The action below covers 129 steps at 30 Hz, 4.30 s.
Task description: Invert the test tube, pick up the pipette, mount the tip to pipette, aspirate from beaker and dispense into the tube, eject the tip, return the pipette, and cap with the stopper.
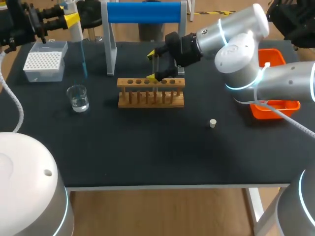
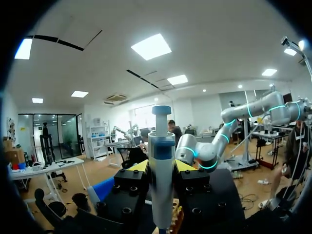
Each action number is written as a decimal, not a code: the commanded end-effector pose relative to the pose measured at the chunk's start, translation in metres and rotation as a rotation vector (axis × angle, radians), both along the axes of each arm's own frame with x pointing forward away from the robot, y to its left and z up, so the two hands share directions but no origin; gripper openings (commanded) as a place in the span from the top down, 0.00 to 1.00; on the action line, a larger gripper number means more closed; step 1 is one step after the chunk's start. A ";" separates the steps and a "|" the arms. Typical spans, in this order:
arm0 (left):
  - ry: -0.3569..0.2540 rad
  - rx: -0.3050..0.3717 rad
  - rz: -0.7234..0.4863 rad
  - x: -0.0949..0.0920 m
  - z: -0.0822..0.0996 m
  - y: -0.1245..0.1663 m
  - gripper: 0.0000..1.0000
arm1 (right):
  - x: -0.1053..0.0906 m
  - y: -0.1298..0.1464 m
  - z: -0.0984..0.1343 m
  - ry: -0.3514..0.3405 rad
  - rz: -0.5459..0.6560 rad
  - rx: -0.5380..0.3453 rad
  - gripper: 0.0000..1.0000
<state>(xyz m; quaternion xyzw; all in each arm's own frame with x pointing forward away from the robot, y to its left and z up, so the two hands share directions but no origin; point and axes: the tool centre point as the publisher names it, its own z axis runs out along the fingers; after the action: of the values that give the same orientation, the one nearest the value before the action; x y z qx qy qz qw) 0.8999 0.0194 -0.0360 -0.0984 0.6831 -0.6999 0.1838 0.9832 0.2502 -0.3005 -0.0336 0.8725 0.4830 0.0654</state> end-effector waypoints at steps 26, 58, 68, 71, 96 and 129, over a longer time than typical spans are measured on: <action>-0.003 -0.016 -0.126 0.024 0.044 -0.078 1.00 | 0.000 -0.002 0.003 0.018 0.015 0.046 0.00; -0.034 -0.034 -0.294 0.029 0.069 -0.143 1.00 | 0.000 0.003 0.001 -0.008 0.012 0.016 0.00; -0.011 -0.030 -0.339 0.036 0.068 -0.164 1.00 | 0.000 0.003 0.001 -0.008 0.012 0.016 0.00; 0.001 -0.027 -0.352 0.040 0.067 -0.171 1.00 | 0.000 0.003 0.001 -0.008 0.012 0.016 0.00; 0.049 0.006 -0.451 0.049 0.061 -0.211 1.00 | 0.000 0.003 0.001 -0.008 0.012 0.016 0.00; 0.049 0.006 -0.451 0.049 0.061 -0.211 1.00 | 0.000 0.003 0.001 -0.008 0.012 0.016 0.00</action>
<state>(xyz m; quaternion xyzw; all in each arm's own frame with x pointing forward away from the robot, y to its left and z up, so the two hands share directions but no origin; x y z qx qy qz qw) 0.9485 -0.1921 0.0239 0.0397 0.6939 -0.7190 0.0077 0.9821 0.2534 -0.2998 -0.0394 0.8681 0.4903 0.0675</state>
